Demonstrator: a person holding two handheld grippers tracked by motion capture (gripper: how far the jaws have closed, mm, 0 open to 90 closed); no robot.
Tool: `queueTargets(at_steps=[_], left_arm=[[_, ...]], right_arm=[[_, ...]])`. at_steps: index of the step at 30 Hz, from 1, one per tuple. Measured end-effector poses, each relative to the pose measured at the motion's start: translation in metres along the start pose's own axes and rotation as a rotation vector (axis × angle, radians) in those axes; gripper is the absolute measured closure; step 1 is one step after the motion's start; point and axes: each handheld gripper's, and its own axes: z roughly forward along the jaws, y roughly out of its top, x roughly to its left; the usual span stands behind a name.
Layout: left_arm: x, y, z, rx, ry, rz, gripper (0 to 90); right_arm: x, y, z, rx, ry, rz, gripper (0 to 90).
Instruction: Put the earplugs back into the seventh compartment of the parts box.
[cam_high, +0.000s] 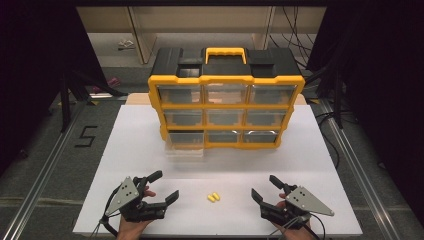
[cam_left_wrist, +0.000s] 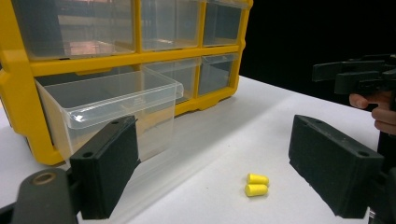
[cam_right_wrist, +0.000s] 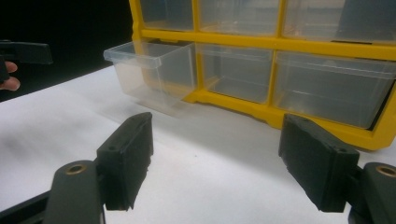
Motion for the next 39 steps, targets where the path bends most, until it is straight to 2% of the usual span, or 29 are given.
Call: queueTargets(at_steps=[20,27,33,34,35,36,37,39], left_arm=[[-0.001,0.000,-0.001,-0.005,-0.005,0.014,16.1],[-0.003,0.000,0.000,-0.005,-0.012,0.021,16.1],[-0.004,0.000,0.000,-0.001,-0.011,0.037,16.1],[-0.004,0.000,0.000,0.000,-0.010,0.039,16.1],[-0.004,0.000,0.000,0.000,-0.009,0.041,16.1],[-0.004,0.000,0.001,0.000,-0.008,0.042,16.1],[-0.004,0.000,0.001,0.000,-0.008,0.042,16.1],[-0.005,0.000,0.000,-0.003,-0.008,0.043,16.1]], right_arm=[[0.001,0.005,0.004,0.039,0.023,-0.015,26.7],[0.005,0.009,0.013,0.106,0.053,-0.028,26.7],[0.015,0.015,0.020,0.154,0.066,-0.056,26.9],[0.018,0.017,0.023,0.184,0.073,-0.066,27.0],[0.018,0.017,0.023,0.184,0.073,-0.066,27.1],[0.020,0.019,0.026,0.222,0.077,-0.068,28.1],[0.020,0.019,0.026,0.222,0.077,-0.068,28.1],[0.023,0.017,0.032,0.261,0.087,-0.067,28.5]])
